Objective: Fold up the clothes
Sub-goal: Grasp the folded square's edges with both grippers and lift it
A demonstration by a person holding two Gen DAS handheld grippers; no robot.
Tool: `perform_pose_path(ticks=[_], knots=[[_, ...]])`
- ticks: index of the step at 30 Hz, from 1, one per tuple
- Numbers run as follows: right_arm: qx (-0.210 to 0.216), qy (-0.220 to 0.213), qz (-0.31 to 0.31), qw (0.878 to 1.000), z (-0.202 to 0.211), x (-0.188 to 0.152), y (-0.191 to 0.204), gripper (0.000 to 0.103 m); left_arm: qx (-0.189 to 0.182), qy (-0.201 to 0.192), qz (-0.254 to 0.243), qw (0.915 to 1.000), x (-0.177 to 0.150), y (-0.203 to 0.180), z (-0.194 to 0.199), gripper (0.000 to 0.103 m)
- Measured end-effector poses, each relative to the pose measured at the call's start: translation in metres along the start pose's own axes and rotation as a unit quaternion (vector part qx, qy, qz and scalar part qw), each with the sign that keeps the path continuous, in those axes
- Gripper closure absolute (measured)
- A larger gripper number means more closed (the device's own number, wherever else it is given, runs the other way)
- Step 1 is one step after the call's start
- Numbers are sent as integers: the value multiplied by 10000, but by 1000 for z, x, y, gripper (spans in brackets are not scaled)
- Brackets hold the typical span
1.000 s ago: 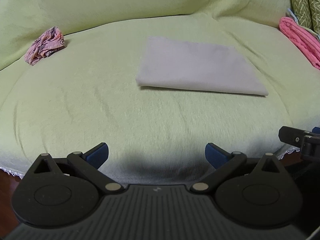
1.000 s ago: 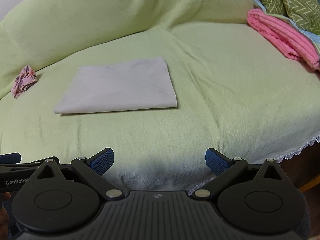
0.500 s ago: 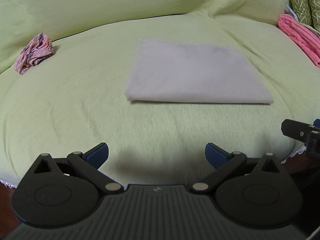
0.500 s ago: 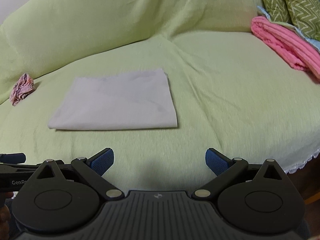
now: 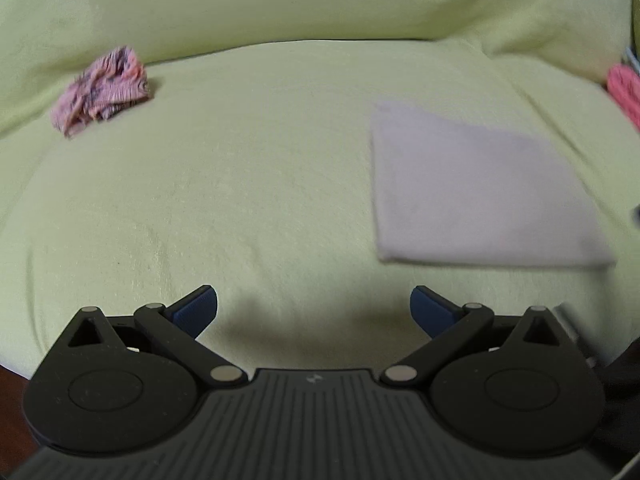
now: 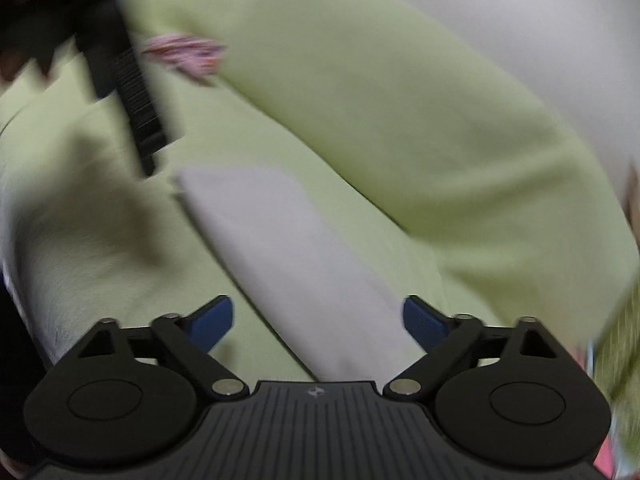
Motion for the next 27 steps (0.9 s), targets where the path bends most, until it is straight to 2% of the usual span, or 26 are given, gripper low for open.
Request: perform_pose_path(ticks=[3, 6, 7, 10, 12, 13, 14, 17, 21, 23, 27], knots=[[102, -235, 594, 9979, -17, 12, 22, 34, -394, 138, 491, 9979, 8, 24, -6, 1], [210, -413, 1141, 9924, -32, 22, 39, 40, -832, 272, 957, 9915, 15, 43, -13, 2], [242, -471, 1324, 9898, -37, 24, 45, 41, -981, 324, 1104, 9885, 17, 47, -16, 2], [234, -608, 1824, 9811, -50, 31, 61, 55, -1461, 462, 1540, 9761, 22, 55, -27, 3], [196, -645, 2039, 9767, -59, 34, 67, 73, -1807, 568, 1849, 9643, 26, 59, -35, 4], [215, -612, 2056, 9765, -63, 36, 67, 80, -1988, 624, 2007, 9572, 28, 61, -39, 5], [238, -585, 2057, 9766, -67, 37, 67, 93, -2181, 682, 2174, 9490, 30, 62, -44, 5], [382, -658, 1601, 9842, -68, 42, 53, 96, -2868, 876, 2728, 9141, 37, 68, -63, 8], [381, -851, 1013, 9905, -64, 50, 30, 96, -3710, 1111, 3393, 8573, 44, 67, -92, 13], [344, -941, 788, 9918, -63, 53, 20, 96, -3960, 1184, 3514, 8400, 48, 62, -105, 14], [339, -1122, 319, 9926, -62, 57, -1, 96, -4258, 1237, 3512, 8247, 57, 46, -123, 34]])
Point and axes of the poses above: each gripper's, at about its wrist camera, not at the fingertips, and z roughly against the way its jaws point, y to its left, x to its top, the point moved 2 cm from there along -z, roughly the way its jaws point
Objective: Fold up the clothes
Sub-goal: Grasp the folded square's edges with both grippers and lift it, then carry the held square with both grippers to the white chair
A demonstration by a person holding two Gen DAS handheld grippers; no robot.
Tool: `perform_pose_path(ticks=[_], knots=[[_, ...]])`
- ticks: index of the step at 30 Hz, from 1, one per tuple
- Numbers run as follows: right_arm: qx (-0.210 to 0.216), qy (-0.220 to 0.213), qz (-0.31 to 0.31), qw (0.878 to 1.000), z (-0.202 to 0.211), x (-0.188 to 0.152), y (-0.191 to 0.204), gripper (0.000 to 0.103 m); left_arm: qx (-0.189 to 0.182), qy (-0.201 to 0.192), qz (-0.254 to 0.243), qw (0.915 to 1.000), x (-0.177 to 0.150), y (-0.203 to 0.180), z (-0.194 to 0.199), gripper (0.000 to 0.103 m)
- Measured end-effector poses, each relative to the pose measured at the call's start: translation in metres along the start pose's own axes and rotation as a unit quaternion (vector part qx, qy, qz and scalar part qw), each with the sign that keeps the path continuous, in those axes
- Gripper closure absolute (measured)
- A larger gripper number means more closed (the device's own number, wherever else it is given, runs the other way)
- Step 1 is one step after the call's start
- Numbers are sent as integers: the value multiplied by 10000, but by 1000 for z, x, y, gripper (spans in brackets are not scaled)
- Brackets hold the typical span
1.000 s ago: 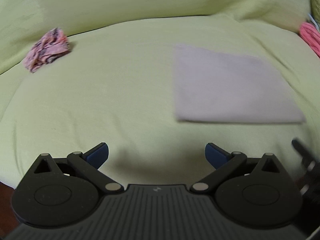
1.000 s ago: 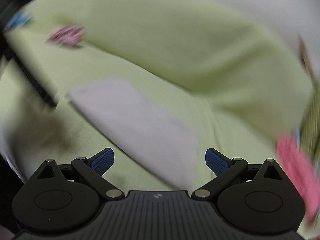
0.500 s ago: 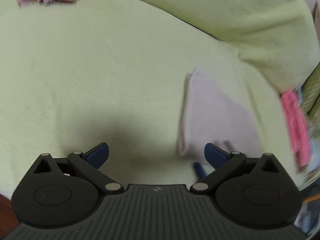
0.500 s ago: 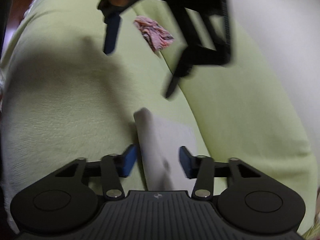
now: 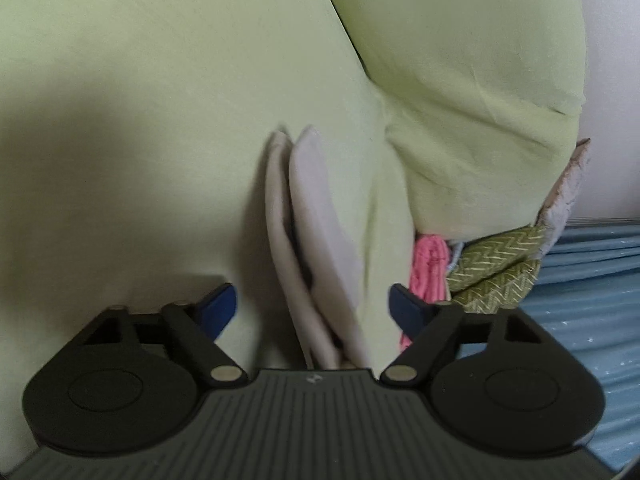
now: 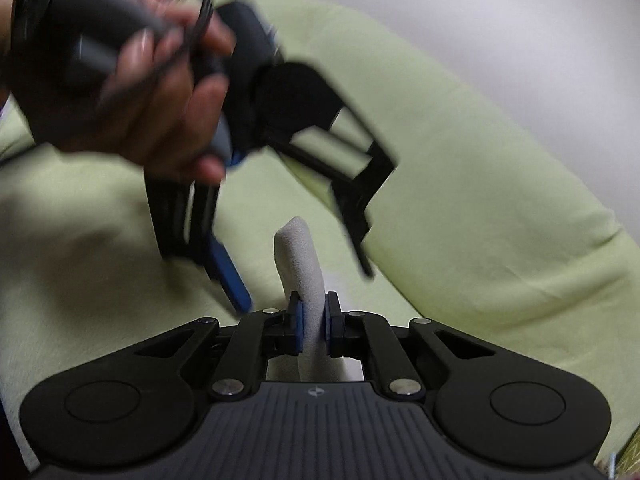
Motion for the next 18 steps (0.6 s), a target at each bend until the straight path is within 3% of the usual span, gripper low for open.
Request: perform_pose_path(ticks=[5, 7, 8, 11, 13, 14, 18], knots=[[145, -29, -227, 9996, 1, -2, -13, 94, 116, 30, -345, 9993, 12, -6, -16, 67], [298, 45, -270, 9992, 1, -5, -16, 71, 292, 17, -587, 9978, 12, -7, -20, 83], [379, 83, -303, 9988, 2, -7, -18, 53, 415, 5, -722, 9965, 12, -8, -22, 85], [829, 341, -1098, 9899, 12, -22, -52, 49, 574, -30, -1043, 9929, 9, -9, -23, 89], [1125, 684, -2227, 9659, 14, -42, -95, 49, 605, -30, -1170, 9913, 8, -10, -23, 89], [1253, 897, -2885, 9450, 14, -54, -116, 49, 620, -33, -1228, 9905, 8, -10, -23, 89], [1555, 1784, -5100, 8270, 0, -136, -181, 47, 695, -46, -1413, 9875, 6, -13, -25, 89]])
Point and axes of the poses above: each gripper's, at about its wrist camera, not at the fingertips, and z roughly against the way its jaws point, y to its left, x to its top, the point moved 2 cm from there along -z, roughly the way its jaws point
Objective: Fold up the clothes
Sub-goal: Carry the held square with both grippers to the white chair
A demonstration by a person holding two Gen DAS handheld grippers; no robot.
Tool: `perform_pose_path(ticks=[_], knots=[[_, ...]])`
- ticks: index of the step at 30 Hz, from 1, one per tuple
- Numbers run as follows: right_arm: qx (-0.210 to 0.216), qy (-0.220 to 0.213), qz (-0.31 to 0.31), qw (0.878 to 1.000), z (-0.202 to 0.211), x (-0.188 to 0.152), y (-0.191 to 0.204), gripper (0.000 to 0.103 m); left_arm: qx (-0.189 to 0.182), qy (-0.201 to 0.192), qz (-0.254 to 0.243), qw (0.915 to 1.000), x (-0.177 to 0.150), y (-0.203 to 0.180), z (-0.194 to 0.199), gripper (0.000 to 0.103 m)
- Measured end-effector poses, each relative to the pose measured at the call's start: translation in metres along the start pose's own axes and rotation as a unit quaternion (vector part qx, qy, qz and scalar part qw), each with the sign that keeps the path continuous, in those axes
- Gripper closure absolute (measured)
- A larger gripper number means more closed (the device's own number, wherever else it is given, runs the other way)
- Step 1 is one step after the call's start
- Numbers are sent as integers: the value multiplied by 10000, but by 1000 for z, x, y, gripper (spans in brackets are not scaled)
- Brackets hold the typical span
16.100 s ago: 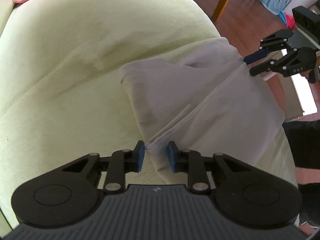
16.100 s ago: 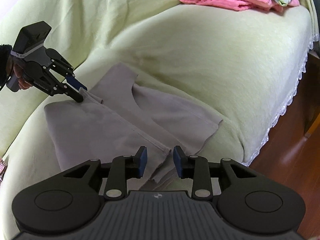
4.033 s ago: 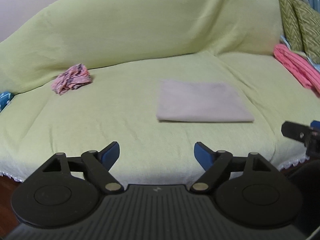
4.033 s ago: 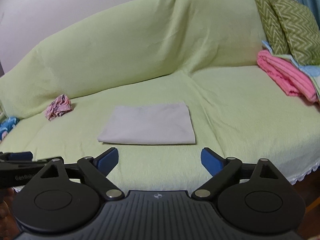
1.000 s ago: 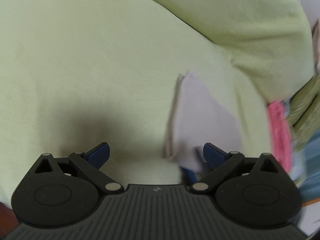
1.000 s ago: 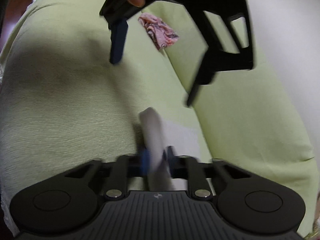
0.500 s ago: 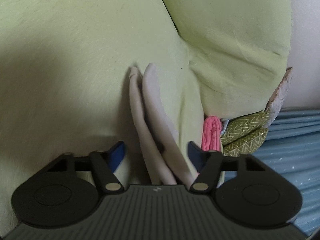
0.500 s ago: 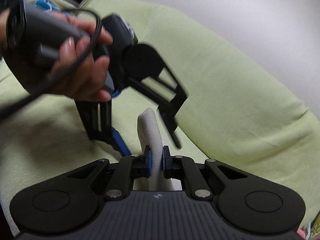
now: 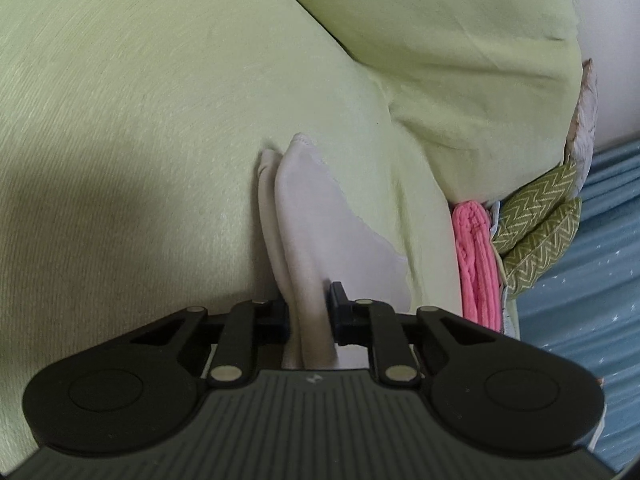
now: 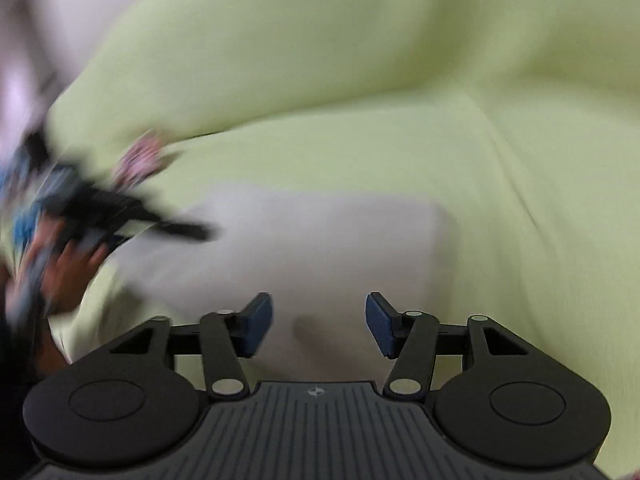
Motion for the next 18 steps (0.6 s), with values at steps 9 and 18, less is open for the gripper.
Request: perform_pose_path(ticks=[9, 18], knots=[[1138, 335, -1869, 9752, -25, 5, -108, 66, 8, 5, -82, 10000, -4, -1, 3, 89], [1537, 404, -2035, 9661, -68, 37, -106, 69, -110, 50, -4, 9999, -2, 6, 5, 89]])
Point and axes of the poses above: each gripper's, at about its wrist camera, not at the fingertips, and z roughly against the way its jaws point, y to its left, x to its top, the point moved 2 cm from there along -z, roughly the way its jaws point
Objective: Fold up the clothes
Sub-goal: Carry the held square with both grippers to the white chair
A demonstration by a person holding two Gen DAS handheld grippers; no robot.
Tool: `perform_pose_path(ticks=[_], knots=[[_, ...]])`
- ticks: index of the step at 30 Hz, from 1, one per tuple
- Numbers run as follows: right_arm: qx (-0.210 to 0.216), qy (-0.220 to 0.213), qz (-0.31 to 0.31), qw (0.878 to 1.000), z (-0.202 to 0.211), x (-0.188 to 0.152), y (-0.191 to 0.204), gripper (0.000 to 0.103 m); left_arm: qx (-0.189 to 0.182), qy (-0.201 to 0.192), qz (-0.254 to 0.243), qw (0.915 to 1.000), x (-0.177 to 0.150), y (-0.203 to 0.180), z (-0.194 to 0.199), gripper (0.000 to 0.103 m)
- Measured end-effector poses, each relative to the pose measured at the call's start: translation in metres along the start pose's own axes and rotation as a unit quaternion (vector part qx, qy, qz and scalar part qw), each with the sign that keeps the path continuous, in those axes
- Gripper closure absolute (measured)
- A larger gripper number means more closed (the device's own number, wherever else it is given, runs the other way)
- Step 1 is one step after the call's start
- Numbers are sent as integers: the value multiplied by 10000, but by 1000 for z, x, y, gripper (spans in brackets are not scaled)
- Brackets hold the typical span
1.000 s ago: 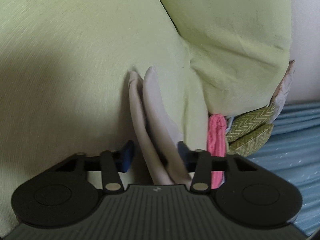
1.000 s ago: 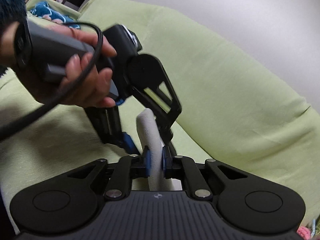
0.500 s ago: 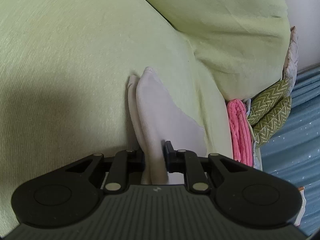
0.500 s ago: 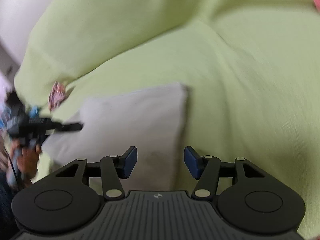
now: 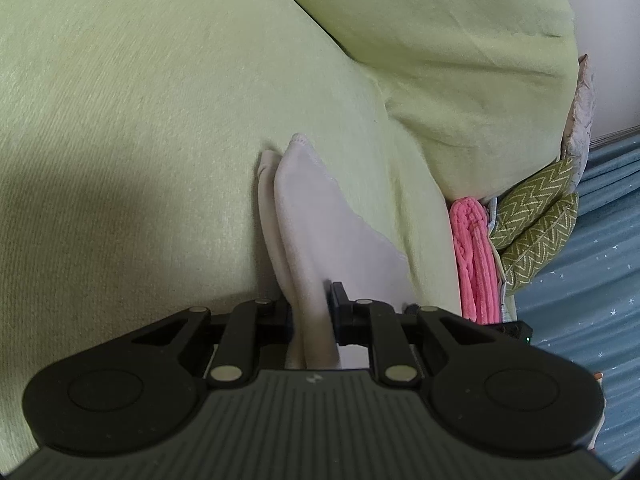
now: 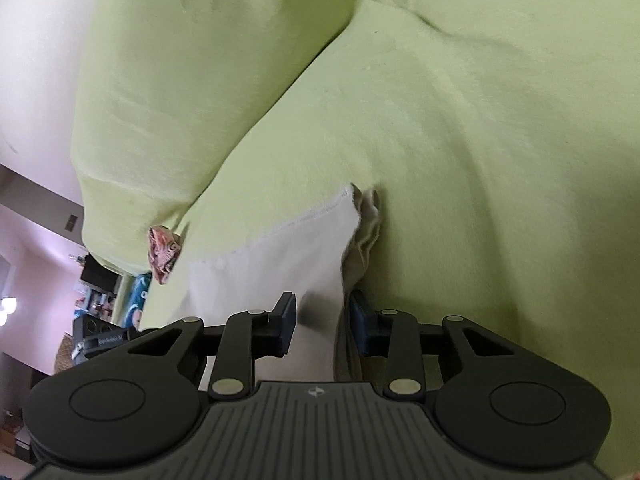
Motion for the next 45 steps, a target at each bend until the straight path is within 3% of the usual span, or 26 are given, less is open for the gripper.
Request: perform_pose_path(ticks=[2, 4, 5, 6, 10, 13, 20, 24, 27, 30, 34, 39, 45], knots=[[17, 16, 104, 9999, -4, 1, 5, 69, -36, 14, 30, 10000, 1, 1, -1, 89], [-62, -6, 248, 9997, -5, -4, 10, 78, -63, 27, 48, 10000, 2, 2, -2, 89], [-127, -24, 323, 9994, -4, -7, 12, 89, -42, 23, 11, 10000, 3, 0, -2, 89], [-183, -60, 368, 9991, -5, -9, 14, 91, -21, 20, -27, 10000, 3, -1, -2, 91], [-237, -349, 367, 9984, 16, -25, 17, 94, 167, -56, -319, 9993, 1, -15, -1, 94], [-275, -655, 327, 9969, 38, -34, 28, 94, 36, -93, -445, 9990, -2, -33, 1, 95], [-619, -1597, 81, 9852, 145, -74, 46, 94, -338, 307, -1115, 9927, -29, -110, -22, 95], [-983, -2166, -209, 9711, 227, -119, 46, 94, -625, 775, -1603, 9820, -64, -173, -56, 95], [-1287, -2669, -510, 9537, 296, -165, 41, 94, -893, 1221, -2007, 9679, -103, -223, -88, 95], [-1593, -3225, -759, 9300, 367, -217, 38, 94, -1180, 1712, -2394, 9484, -151, -272, -122, 95], [-2040, -3892, -1115, 8914, 456, -291, 35, 94, -1555, 2406, -2829, 9154, -224, -332, -164, 95], [-2571, -4527, -1572, 8392, 536, -378, 34, 94, -1929, 3161, -3232, 8709, -322, -393, -204, 95], [-2990, -5092, -1956, 7830, 608, -439, 15, 94, -2183, 3697, -3719, 8231, -418, -457, -250, 94]])
Point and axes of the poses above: each gripper's, at about its wrist camera, not at the fingertips, and z roughly against the way its jaws point, y to its left, x to its top, the point moved 2 cm from there along -z, roughly the way its jaws point
